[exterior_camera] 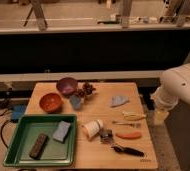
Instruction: Wipe table surface with eraser
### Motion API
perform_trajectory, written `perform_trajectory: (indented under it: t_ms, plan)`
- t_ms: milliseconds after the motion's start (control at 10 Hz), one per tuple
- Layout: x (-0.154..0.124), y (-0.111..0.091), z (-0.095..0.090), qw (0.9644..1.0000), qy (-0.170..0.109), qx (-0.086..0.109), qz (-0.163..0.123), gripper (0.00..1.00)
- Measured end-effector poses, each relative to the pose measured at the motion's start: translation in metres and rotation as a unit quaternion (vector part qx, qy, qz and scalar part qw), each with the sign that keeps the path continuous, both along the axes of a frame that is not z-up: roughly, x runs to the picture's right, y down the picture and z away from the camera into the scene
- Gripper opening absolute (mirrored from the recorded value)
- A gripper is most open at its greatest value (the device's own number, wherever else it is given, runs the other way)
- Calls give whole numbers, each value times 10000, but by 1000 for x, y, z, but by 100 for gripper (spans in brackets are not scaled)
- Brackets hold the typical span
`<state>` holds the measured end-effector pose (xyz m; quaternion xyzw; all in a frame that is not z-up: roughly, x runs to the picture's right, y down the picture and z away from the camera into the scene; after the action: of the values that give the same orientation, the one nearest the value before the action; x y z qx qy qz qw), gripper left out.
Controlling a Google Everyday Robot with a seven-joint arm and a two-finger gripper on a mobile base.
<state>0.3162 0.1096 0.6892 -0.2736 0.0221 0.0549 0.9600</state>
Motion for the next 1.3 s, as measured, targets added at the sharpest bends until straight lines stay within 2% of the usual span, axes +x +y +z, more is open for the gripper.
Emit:
perform_trajectory:
  t_ms: [400, 1300]
  plan:
    - [11, 7, 7, 9998, 6, 7, 195, 80]
    - [38, 7, 20, 9986, 112, 84, 510, 80]
